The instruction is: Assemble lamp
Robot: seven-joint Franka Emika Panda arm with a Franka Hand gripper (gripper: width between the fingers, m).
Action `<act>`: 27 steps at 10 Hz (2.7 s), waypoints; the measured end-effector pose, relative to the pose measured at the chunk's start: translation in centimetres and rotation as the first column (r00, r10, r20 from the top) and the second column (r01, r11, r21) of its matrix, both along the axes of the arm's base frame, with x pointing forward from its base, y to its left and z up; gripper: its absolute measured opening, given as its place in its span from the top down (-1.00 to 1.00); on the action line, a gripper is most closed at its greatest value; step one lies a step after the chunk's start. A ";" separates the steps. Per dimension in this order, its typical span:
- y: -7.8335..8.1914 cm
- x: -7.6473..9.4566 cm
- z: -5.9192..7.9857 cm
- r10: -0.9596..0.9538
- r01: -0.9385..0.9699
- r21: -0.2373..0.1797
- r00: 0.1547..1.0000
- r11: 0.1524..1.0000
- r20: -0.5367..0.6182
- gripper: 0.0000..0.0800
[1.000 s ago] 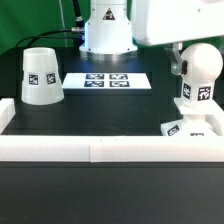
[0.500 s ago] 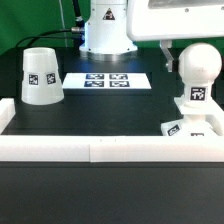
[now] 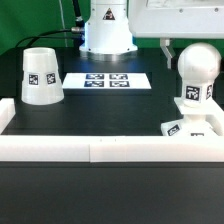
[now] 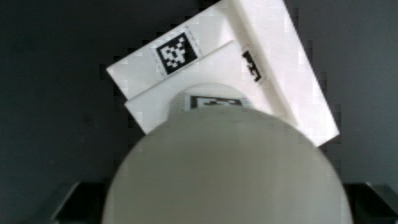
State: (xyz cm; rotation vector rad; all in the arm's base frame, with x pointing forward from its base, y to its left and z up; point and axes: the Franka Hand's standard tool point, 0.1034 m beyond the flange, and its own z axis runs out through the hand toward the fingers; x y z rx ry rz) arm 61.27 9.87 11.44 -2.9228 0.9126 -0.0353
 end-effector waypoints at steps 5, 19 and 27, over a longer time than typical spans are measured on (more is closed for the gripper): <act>0.2 -0.3 -0.1 -0.406 0.409 0.043 0.911 0.911 -0.064 -0.45; 0.7 -0.4 0.1 0.351 -0.350 0.034 0.936 0.936 -0.008 -0.75; 0.4 -0.5 -0.1 0.867 -0.867 -0.044 0.498 0.497 0.001 -0.75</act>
Offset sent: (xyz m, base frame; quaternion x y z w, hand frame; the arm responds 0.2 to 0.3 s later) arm -0.0019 -0.0045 -0.0016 -0.0028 -0.0156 0.2546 0.9669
